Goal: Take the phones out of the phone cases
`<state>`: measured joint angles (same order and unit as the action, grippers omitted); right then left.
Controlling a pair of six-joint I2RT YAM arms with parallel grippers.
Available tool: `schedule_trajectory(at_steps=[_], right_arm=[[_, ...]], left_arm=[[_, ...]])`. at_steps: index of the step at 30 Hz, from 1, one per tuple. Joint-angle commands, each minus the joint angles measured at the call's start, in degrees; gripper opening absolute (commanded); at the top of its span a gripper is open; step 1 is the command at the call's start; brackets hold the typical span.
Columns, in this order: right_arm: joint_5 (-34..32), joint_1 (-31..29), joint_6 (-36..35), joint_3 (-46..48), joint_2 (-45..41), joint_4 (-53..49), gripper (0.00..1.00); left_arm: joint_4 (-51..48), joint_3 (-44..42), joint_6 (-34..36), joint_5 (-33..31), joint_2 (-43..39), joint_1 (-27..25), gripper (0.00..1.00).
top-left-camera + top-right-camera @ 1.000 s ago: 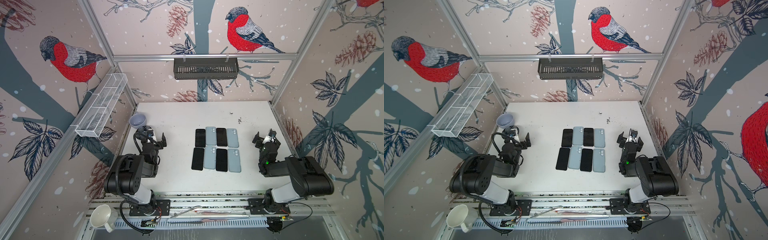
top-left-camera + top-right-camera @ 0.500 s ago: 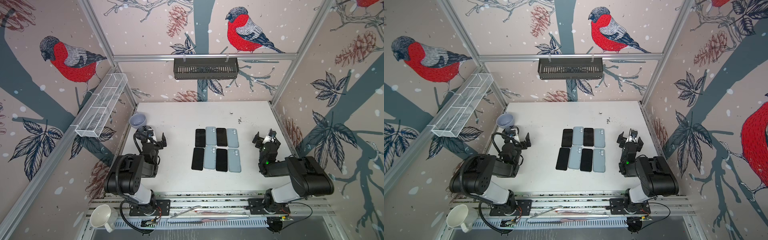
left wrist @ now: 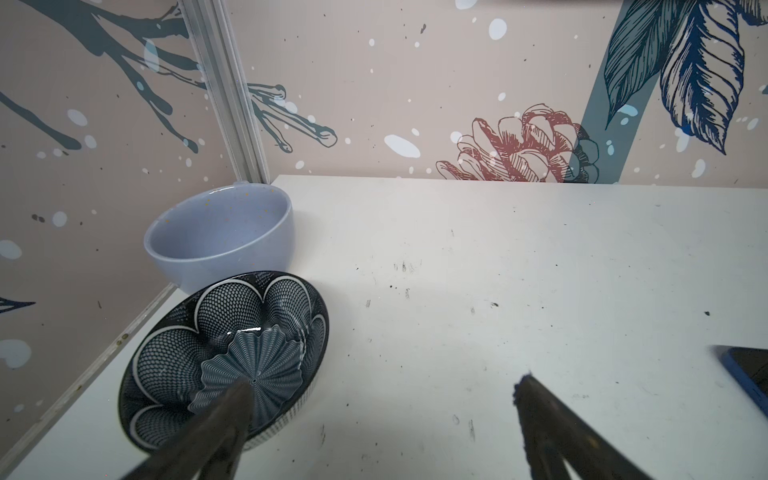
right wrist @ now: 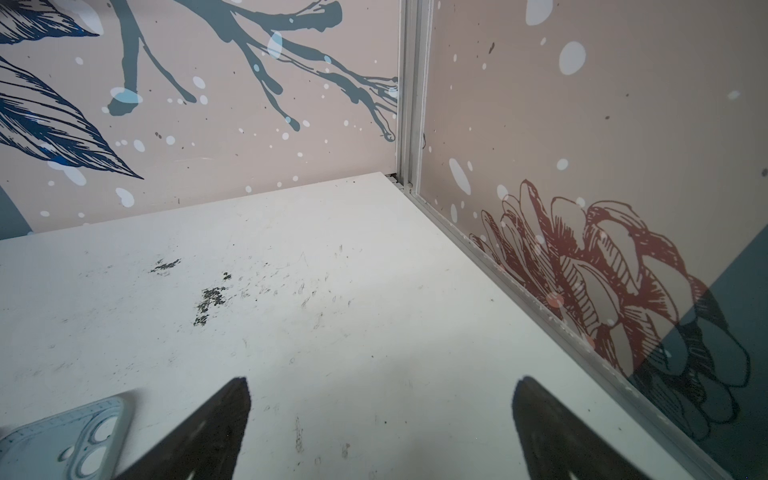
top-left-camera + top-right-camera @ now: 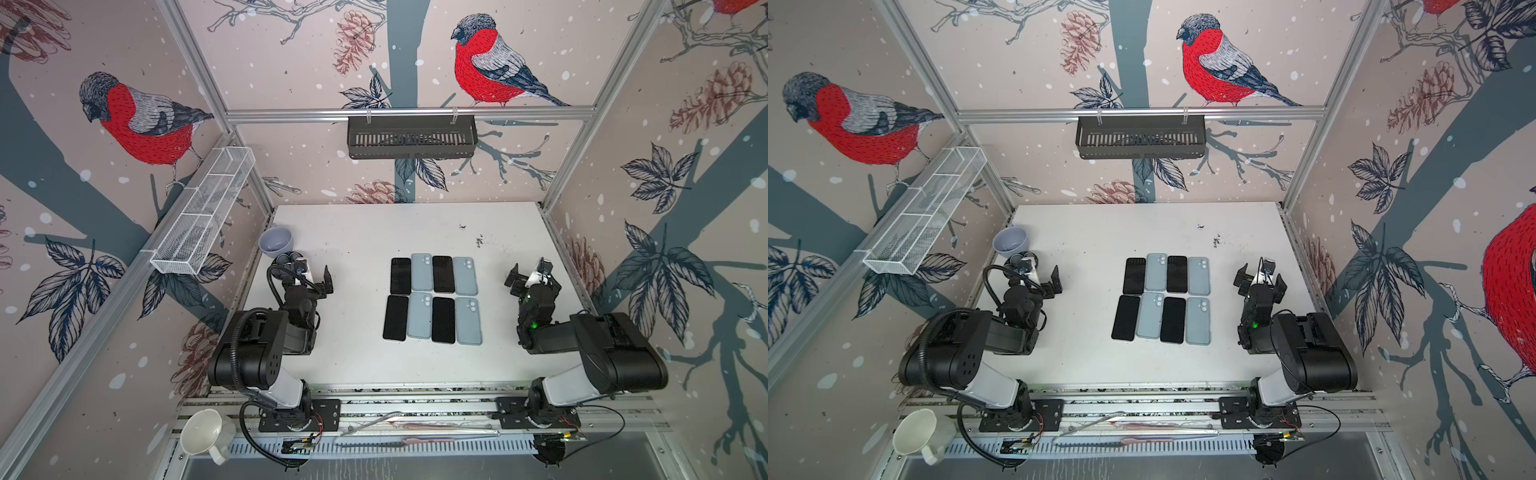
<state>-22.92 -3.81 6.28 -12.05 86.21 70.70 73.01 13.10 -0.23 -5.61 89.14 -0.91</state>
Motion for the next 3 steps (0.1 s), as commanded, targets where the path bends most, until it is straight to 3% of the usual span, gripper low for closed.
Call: schedule_trajectory(at_steps=[1, 3], right_arm=[[-0.81, -0.05, 0.62, -0.39, 0.03, 0.41, 1.00], [-0.74, -0.04, 0.66, -0.55, 0.22, 0.43, 1.00]], left_arm=[[1.94, 0.03, -0.30, 0.63, -0.05, 0.12, 0.97], [1.91, 0.05, -0.30, 0.61, -0.09, 0.11, 0.97]])
